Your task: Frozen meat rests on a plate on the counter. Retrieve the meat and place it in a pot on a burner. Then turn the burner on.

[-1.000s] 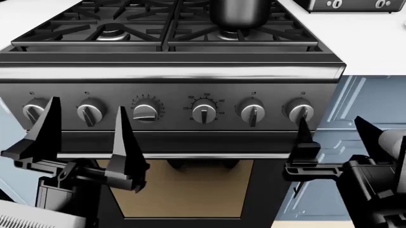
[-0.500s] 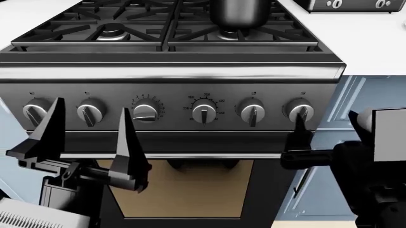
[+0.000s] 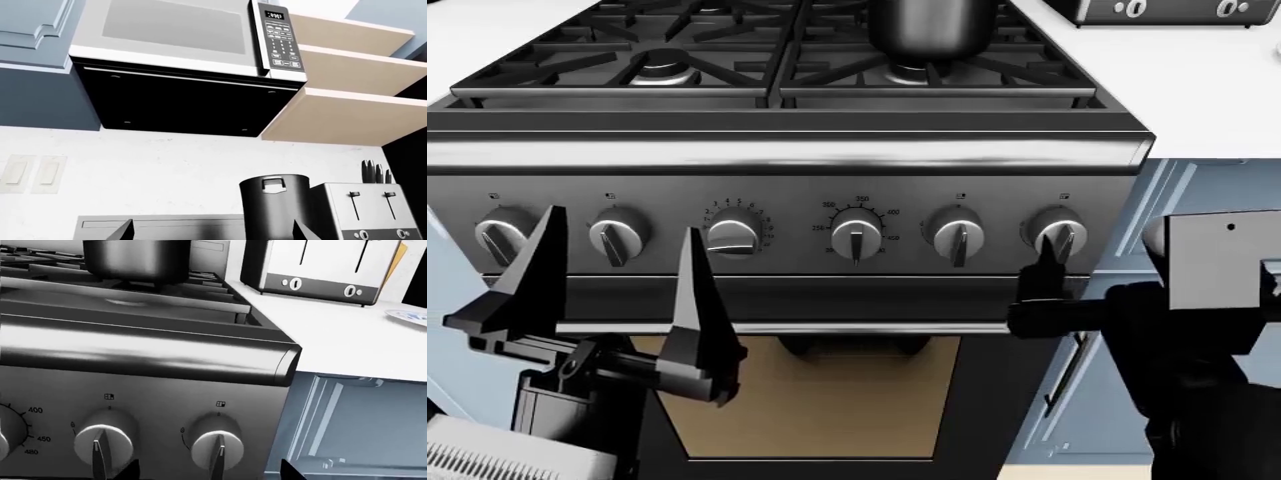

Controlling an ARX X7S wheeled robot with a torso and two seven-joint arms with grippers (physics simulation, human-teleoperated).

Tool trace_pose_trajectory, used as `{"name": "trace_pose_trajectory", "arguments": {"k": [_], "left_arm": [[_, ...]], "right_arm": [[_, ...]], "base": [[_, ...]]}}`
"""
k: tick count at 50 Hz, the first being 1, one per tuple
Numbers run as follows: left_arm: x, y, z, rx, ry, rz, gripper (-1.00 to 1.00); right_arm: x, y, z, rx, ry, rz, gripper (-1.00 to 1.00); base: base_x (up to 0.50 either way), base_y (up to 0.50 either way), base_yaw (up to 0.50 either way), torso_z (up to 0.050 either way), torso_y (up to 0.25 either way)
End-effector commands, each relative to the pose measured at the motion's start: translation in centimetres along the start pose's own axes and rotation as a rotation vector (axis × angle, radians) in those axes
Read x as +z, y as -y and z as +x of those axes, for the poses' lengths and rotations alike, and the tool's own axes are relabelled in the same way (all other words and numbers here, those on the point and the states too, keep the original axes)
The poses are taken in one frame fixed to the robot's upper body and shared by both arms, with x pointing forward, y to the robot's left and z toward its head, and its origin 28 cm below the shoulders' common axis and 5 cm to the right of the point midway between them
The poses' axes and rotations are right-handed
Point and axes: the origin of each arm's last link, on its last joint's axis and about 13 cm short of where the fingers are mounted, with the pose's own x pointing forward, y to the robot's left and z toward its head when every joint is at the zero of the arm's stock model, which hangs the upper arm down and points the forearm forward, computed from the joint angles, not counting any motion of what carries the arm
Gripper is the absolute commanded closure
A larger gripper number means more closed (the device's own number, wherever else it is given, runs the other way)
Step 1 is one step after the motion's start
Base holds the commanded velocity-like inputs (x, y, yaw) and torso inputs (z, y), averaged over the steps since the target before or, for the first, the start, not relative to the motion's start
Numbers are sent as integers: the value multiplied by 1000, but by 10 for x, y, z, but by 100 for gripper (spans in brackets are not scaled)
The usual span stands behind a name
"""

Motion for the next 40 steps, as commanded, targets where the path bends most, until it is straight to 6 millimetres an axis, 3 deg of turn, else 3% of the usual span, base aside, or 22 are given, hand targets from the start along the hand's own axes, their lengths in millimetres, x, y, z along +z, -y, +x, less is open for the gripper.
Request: {"name": "trace_pose_trajectory", "arguments": {"k": [1,40], "left_arm": [[0,0,0,4,-2,1,-100],[-9,-1,-1,5,-31,14,-100]], "right_arm": [[-8,0,9,-20,-23,-5,-100],[-24,6,42,-33,-21,-5,-100]], "base": [[0,0,0,0,0],[0,0,0,0,0]]}}
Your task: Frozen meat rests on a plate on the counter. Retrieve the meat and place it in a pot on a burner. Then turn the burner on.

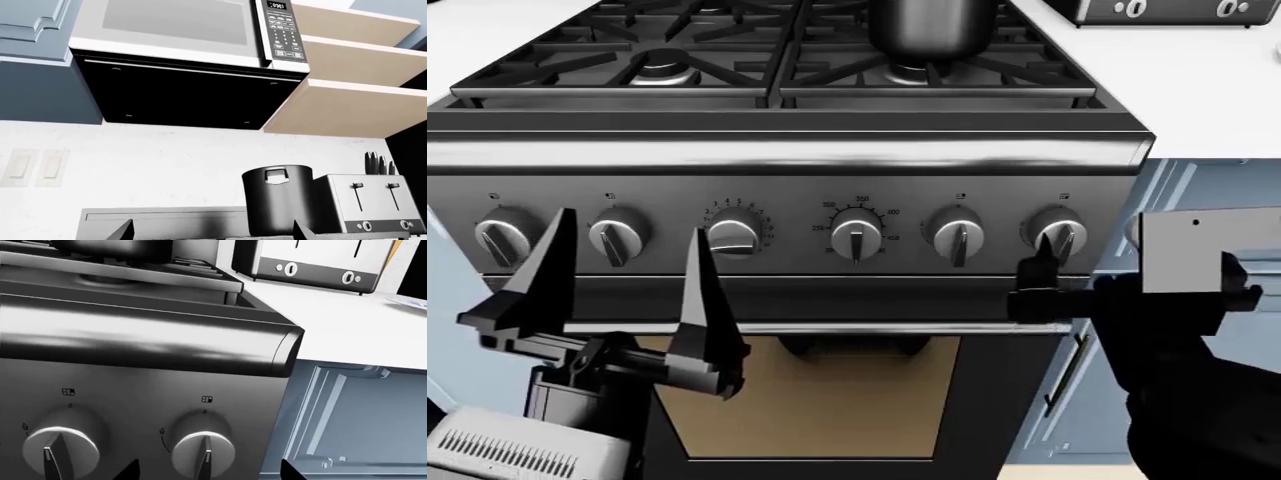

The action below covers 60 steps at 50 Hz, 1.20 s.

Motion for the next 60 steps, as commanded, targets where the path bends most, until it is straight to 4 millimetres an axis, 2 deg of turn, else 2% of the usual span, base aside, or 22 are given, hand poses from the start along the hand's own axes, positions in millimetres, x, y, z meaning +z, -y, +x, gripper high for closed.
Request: {"name": "trace_pose_trajectory", "arguments": {"k": [1,60], "left_arm": [[-2,-1,0,0,-8,4,-100],[-4,-1,1,5,-20,7,-100]], "right_arm": [[-5,2,11,2,1,7,-100],[-30,-1,56,56,-47,75,-100]], "base": [[0,0,0,0,0],[0,0,0,0,0]]}}
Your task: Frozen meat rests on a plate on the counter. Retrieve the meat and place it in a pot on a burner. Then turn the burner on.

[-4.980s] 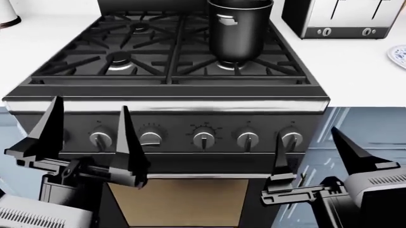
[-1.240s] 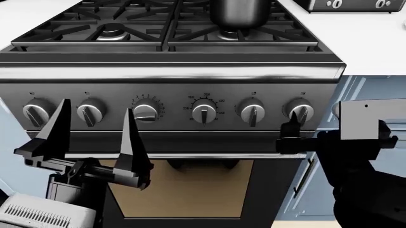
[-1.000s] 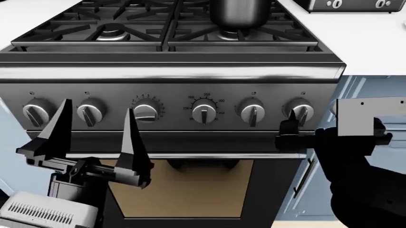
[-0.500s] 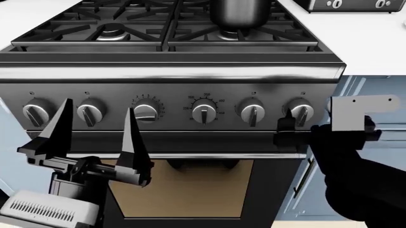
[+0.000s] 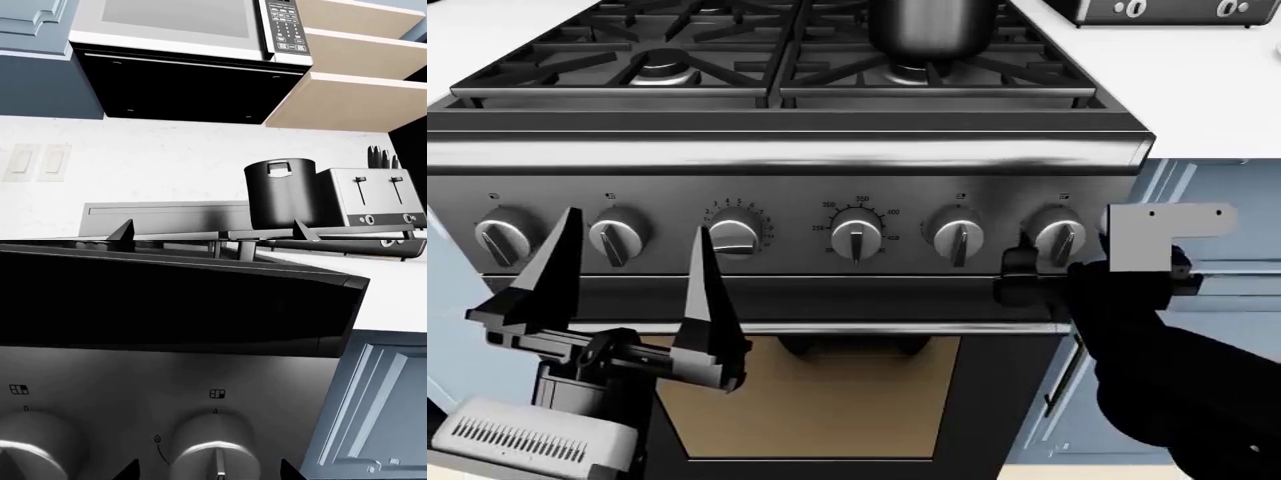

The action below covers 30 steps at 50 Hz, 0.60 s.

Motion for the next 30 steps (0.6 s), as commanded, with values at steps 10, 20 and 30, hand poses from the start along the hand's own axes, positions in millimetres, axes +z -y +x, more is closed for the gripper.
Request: {"name": "trace_pose_trajectory", "arguments": {"k": [10,20,30], "left_arm": [[0,0,0,0,0,1,-100],[0,0,0,2,1,0,-100],[1,0,0,2,1,-2,-100]], "right_arm": [[-6,-2,11,3,-11,17,-100],[-6,-1,13,-6,-14,6,-100],[-5,-1,12,-13,-10,-2,100]], "base": [[0,0,0,0,0],[0,0,0,0,0],[0,0,0,0,0]]}}
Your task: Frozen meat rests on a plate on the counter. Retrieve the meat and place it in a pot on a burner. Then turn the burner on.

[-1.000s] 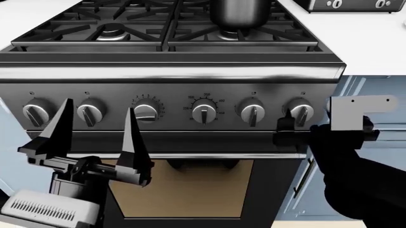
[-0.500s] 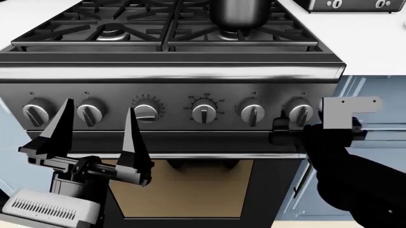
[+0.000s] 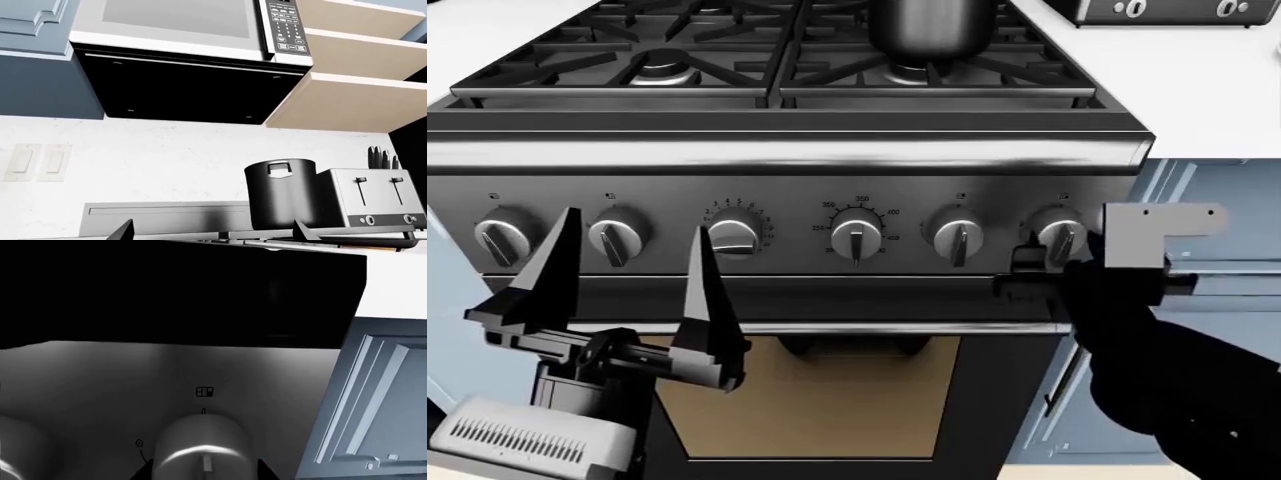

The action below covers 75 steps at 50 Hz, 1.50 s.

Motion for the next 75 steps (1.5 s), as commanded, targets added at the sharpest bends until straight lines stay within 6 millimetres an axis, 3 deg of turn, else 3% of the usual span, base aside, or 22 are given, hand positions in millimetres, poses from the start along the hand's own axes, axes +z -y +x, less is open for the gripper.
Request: {"name": "trace_pose_trajectory", "arguments": {"k": [1,75], "left_arm": [[0,0,0,1,1,-1,-100],[1,0,0,4,2,2,-100]], "right_arm": [[1,-2,0,12,5,-11,100],[6,-5,-7,174,-81,-349,100]], "base": [[0,0,0,0,0],[-1,1,2,0,1]]}}
